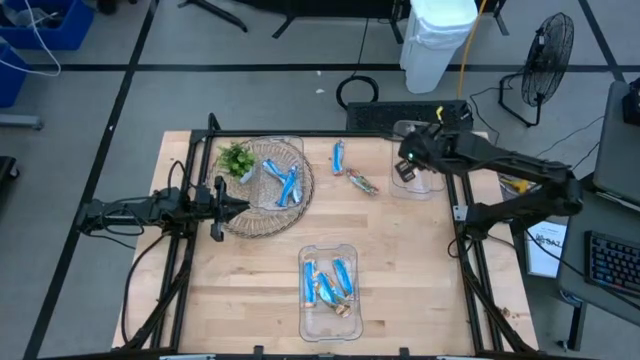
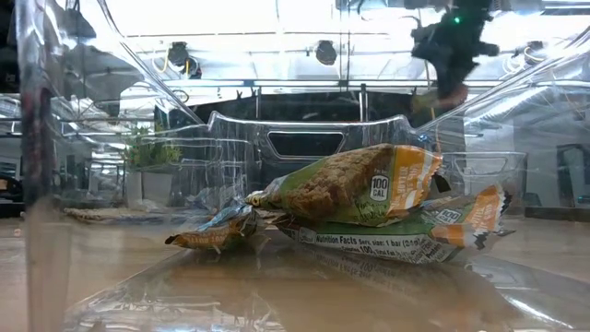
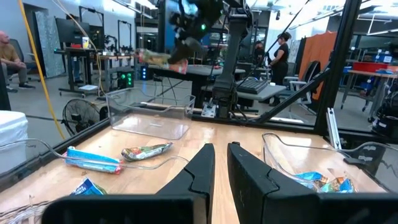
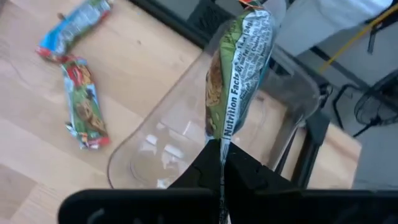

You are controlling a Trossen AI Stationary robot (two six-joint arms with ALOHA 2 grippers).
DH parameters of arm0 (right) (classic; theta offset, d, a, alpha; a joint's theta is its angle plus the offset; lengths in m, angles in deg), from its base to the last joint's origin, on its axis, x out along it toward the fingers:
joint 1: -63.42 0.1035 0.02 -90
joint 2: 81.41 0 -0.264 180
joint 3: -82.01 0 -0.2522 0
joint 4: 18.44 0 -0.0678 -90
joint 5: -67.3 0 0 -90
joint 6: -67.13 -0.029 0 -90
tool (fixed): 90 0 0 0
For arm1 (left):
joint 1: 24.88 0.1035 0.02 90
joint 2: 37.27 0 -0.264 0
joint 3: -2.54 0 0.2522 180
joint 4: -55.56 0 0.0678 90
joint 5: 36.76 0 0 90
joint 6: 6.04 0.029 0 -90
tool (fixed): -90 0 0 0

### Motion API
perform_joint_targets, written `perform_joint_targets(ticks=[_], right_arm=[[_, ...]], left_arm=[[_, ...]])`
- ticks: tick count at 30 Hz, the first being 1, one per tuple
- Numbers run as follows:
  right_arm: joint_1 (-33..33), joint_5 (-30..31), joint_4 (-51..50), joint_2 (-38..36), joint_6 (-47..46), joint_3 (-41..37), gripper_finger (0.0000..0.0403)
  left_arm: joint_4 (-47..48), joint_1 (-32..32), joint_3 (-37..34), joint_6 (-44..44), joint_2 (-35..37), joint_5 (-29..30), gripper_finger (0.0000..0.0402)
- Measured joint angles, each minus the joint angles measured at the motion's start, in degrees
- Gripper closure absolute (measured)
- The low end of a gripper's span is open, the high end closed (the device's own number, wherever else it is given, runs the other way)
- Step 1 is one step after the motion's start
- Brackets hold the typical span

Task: Pick and place Granola Bars by type
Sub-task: Put the red granola bar into the top right transparent bin

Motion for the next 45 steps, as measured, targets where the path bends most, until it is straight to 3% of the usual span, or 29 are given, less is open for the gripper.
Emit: perform_joint_targets(ticks=[5,11,18,23,37,45], right_arm=[[-1.59,-0.06,0.82,-0.36,-3.39,-8.61,0.0403],[-4.73,-0.32,14.55,-0.38,-2.16,-18.80,0.0403],[-7.82,-3.43,29.68,-0.43,0.97,-25.15,0.0403],[-9.16,-3.50,34.87,-0.43,2.66,-26.93,0.0398],[-10.05,-6.68,38.47,-0.43,5.88,-26.96,0.0291],[-9.27,-25.82,59.46,-0.43,11.78,-26.96,0.0264]], left_arm=[[0.01,0.00,0.00,0.01,0.00,0.00,0.0353],[0.01,0.00,0.00,0.00,0.00,0.00,0.0353],[-0.01,0.02,0.00,0.01,0.01,0.00,0.0353],[0.01,0.00,0.00,-0.01,0.00,0.00,0.0353],[0.00,0.01,0.00,0.02,0.01,0.00,0.0353],[-0.01,0.02,0.01,-0.01,0.01,0.00,0.0353]])
